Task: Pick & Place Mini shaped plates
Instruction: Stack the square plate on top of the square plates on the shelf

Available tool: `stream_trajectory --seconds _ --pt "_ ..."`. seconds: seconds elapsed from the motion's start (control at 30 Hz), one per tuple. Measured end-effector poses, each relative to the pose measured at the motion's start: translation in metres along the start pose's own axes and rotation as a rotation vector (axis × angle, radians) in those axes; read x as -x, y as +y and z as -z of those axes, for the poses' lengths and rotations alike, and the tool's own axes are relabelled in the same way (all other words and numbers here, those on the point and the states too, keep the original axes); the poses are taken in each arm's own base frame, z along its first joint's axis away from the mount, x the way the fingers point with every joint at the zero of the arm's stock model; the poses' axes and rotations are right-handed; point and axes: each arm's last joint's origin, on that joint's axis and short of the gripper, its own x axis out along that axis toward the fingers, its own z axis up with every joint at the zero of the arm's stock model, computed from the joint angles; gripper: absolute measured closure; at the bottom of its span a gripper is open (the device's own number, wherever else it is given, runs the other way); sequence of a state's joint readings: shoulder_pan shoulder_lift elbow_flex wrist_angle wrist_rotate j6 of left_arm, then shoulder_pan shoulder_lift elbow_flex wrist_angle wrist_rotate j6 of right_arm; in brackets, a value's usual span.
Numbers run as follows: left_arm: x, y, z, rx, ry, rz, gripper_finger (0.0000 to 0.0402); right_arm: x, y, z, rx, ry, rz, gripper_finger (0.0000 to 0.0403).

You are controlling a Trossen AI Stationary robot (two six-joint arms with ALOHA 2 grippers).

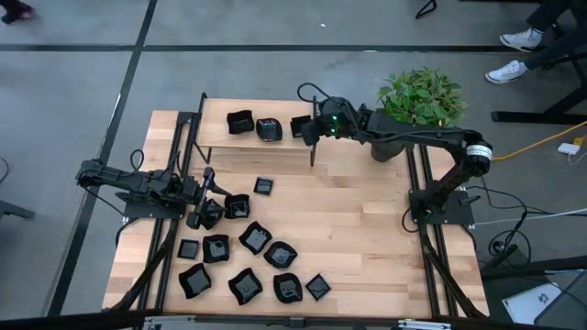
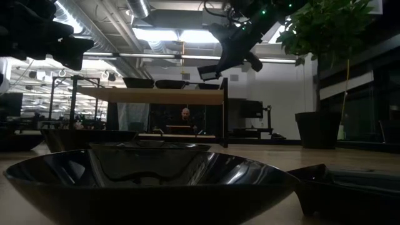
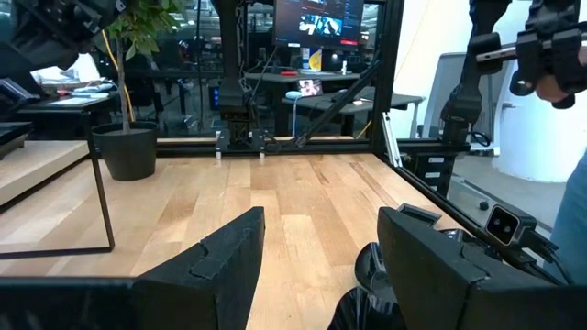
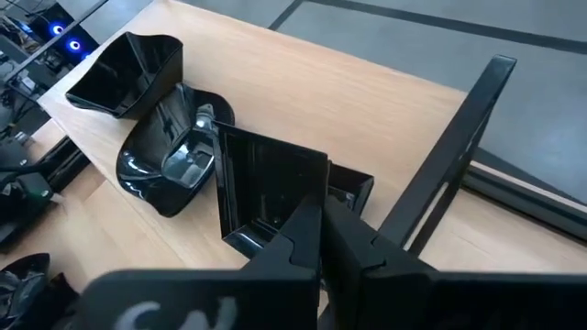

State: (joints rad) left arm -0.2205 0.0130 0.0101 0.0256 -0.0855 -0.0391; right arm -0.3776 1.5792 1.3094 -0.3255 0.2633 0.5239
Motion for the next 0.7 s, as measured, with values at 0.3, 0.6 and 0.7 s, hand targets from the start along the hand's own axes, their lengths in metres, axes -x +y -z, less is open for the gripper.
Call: stream_trajectory --seconds 0.3,0.6,0.7 --pt "0.0 0.0 0.0 0.0 0.0 0.0 0.0194 -0.021 -0.001 0.008 -0.044 0.063 -0.039 0.0399" --pt "0.0 0.0 0.0 0.0 0.0 0.0 0.0194 -0.018 0.0 0.004 -0.039 0.029 -0.045 0.0399" --pt "0.0 0.0 0.0 0.0 0.0 0.0 0.0194 -0.018 0.0 0.004 -0.044 0.018 -0.035 0.0399"
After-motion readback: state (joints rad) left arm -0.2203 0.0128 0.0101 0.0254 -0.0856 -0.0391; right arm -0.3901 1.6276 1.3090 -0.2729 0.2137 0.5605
